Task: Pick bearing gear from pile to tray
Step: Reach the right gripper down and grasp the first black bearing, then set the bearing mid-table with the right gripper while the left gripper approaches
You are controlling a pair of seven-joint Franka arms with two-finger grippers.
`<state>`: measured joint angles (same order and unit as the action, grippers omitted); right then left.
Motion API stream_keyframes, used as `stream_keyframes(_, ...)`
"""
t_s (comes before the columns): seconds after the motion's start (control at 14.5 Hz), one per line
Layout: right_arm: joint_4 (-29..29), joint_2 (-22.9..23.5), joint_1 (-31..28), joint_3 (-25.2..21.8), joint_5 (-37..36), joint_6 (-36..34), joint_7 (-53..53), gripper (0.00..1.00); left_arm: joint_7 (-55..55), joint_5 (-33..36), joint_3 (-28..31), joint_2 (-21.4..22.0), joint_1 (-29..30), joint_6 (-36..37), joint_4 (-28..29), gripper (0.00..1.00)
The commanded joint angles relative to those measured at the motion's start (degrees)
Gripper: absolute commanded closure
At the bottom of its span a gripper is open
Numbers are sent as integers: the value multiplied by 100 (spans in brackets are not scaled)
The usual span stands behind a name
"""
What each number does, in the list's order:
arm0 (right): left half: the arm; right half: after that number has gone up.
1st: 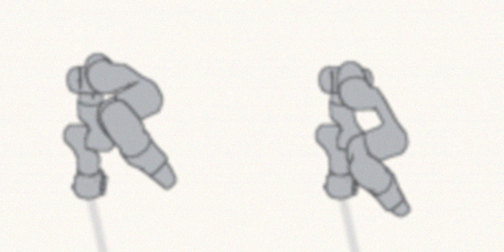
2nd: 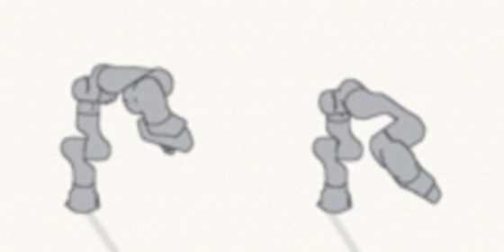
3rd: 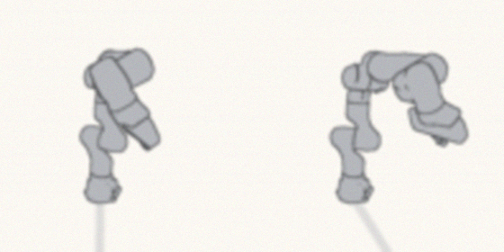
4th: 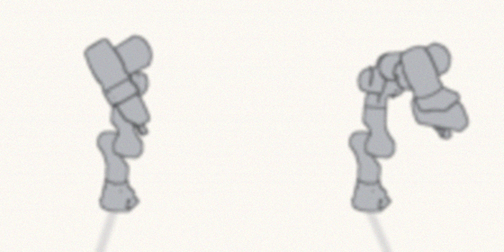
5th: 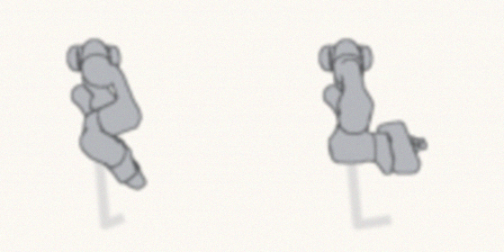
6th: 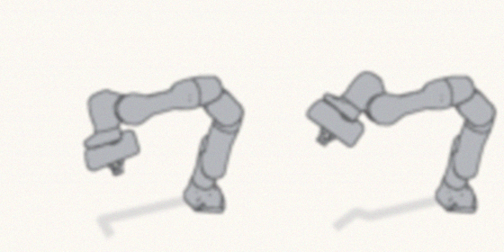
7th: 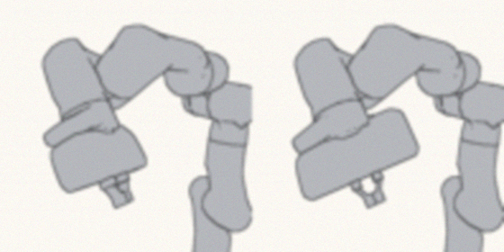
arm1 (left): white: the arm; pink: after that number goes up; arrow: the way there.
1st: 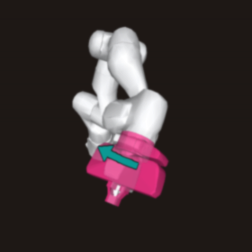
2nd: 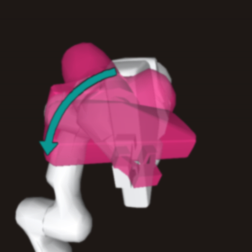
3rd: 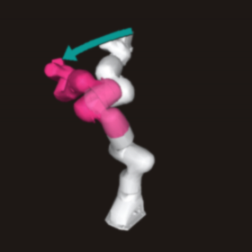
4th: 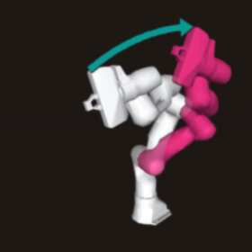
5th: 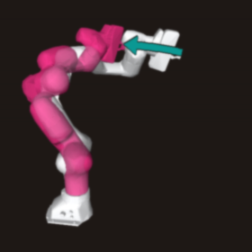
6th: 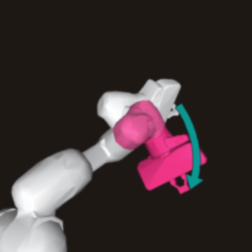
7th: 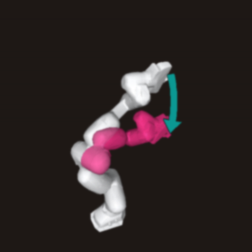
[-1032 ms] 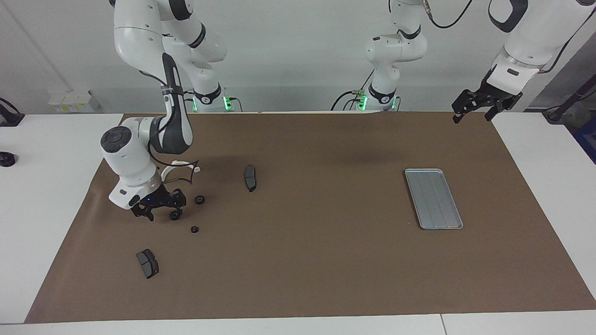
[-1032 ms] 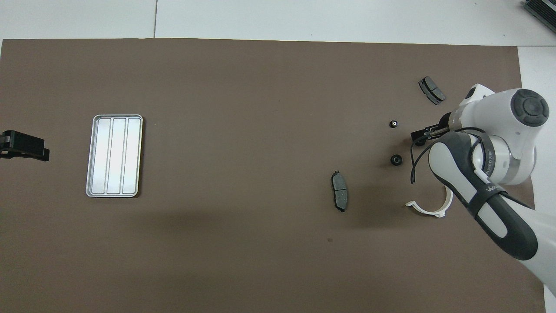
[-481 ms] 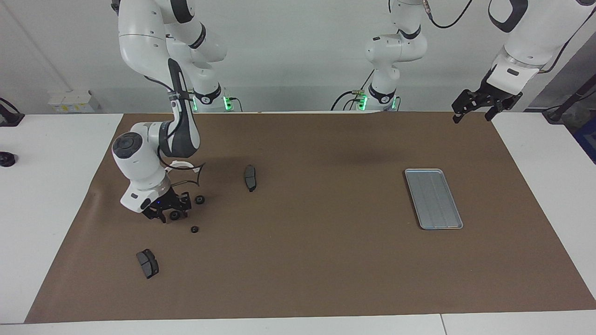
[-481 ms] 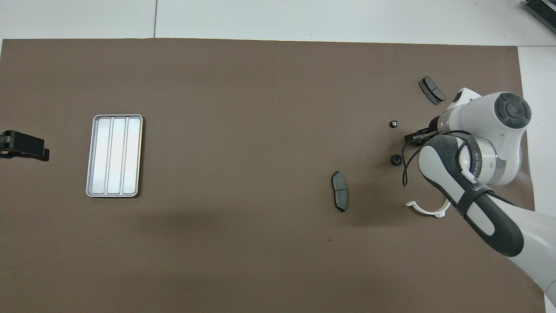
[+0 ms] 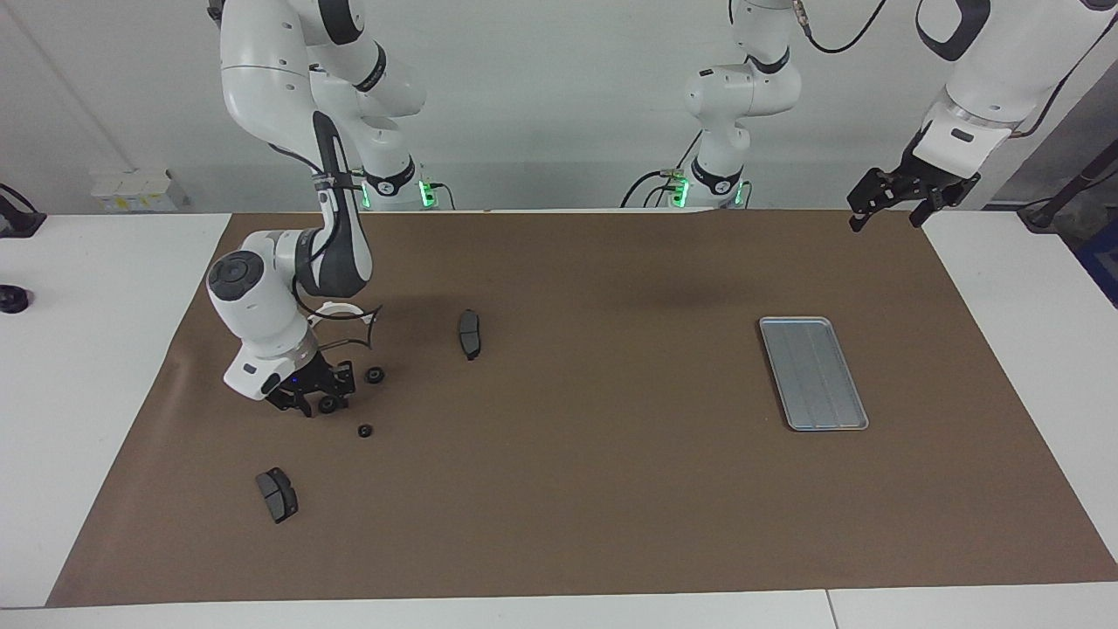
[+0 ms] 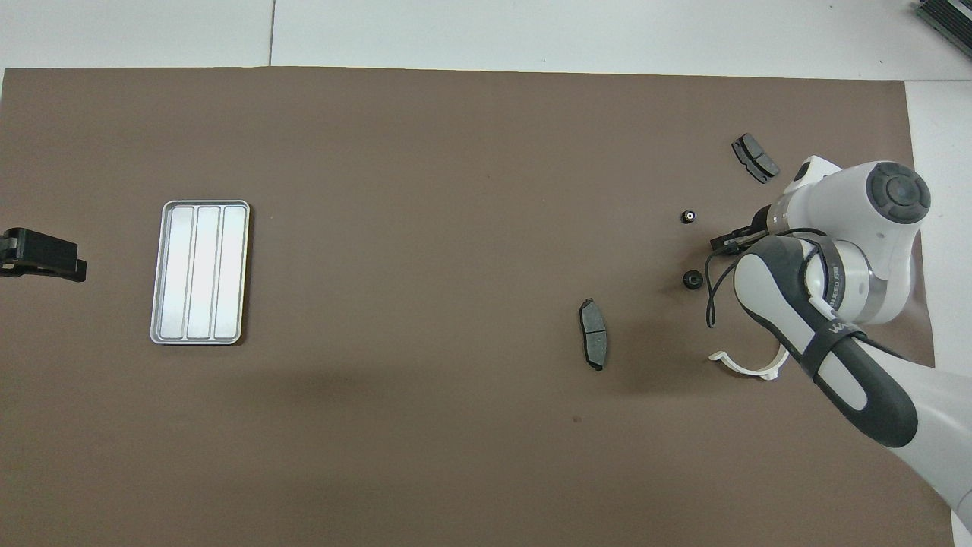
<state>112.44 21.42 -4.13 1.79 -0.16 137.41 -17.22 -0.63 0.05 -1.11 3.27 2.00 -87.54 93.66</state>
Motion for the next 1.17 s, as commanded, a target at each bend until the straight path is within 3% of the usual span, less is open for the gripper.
stream_keyframes(0.0,94,-50,-79,32,-1,-39,-176,42,-43,39,-12,174,29,9,187,0)
stream_keyframes(0.07,103,-50,-79,32,-1,-12,-176,52,-43,39,-12,174,29,9,187,0)
stream_keyframes(0.21,103,-50,-70,32,-1,14,-115,100,-43,39,-12,183,29,9,187,0)
stream_keyframes(0.41,15,-59,-52,32,-1,-73,-53,100,-34,39,-12,174,29,17,187,0)
stream_keyframes(0.62,-326,-313,53,67,8,-757,795,100,-42,39,-12,183,29,9,187,0)
stream_keyframes(0.89,-1187,-375,965,67,8,-1611,2684,100,-34,39,-12,174,29,9,187,0)
stream_keyframes(1.1,-1268,-331,1791,67,113,-1288,3767,100,-34,39,-12,183,29,9,187,0)
